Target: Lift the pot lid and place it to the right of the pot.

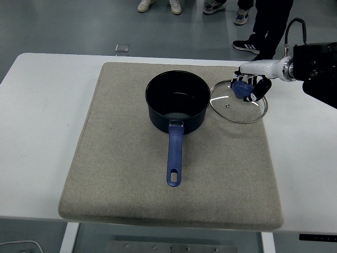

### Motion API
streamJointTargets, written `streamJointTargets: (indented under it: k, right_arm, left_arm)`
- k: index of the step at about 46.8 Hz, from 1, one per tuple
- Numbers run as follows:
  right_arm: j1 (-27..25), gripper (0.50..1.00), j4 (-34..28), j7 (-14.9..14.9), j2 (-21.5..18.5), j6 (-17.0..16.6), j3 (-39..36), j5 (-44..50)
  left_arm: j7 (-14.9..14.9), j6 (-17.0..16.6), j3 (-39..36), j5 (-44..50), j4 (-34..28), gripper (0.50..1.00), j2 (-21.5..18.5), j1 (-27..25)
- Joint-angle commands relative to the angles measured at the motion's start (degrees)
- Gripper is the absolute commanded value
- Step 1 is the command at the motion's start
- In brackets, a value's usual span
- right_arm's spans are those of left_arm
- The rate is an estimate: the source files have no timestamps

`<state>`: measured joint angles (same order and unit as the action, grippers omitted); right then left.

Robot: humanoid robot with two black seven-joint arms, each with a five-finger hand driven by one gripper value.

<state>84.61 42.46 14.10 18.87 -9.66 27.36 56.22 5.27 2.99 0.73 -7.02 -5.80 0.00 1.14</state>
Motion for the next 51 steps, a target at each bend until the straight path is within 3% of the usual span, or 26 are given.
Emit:
streamJointTargets:
  k: [1,6,12,21,35,51]
  right_arm:
    - [0.0,0.788,0.1,0.1,0.0,0.1,0.0,-0.4]
    - [-0.1,0.858,0.1,0.1,-0.1,0.1,0.0,-0.6]
    - [-0.1,0.895,0.1,0.1,0.0,-0.2,-0.1,-0.6]
    - [0.6,0.895,0.2,0.8,0.3,-1.1,-0.6,-1.1]
    - [0.7,0.895,0.0,1.2,1.2,-9.5,-10.0,-9.5]
    - [0.1,0.893,-1.2,0.8,2.2,-10.1,-15.6,-29.5]
  left_arm:
    - [0.0,0.0,0.0,0.0,0.0,1.0,0.0,0.0]
    - [0.0,0.0,0.0,0.0,0.0,1.0,0.0,0.0]
    - [0.0,0.0,0.0,0.0,0.0,1.0,0.0,0.0]
    - [0.0,0.0,0.0,0.0,0.0,1.0,0.0,0.0]
    - [0.0,0.0,0.0,0.0,0.0,1.0,0.0,0.0]
    - [0.0,0.0,0.0,0.0,0.0,1.0,0.0,0.0]
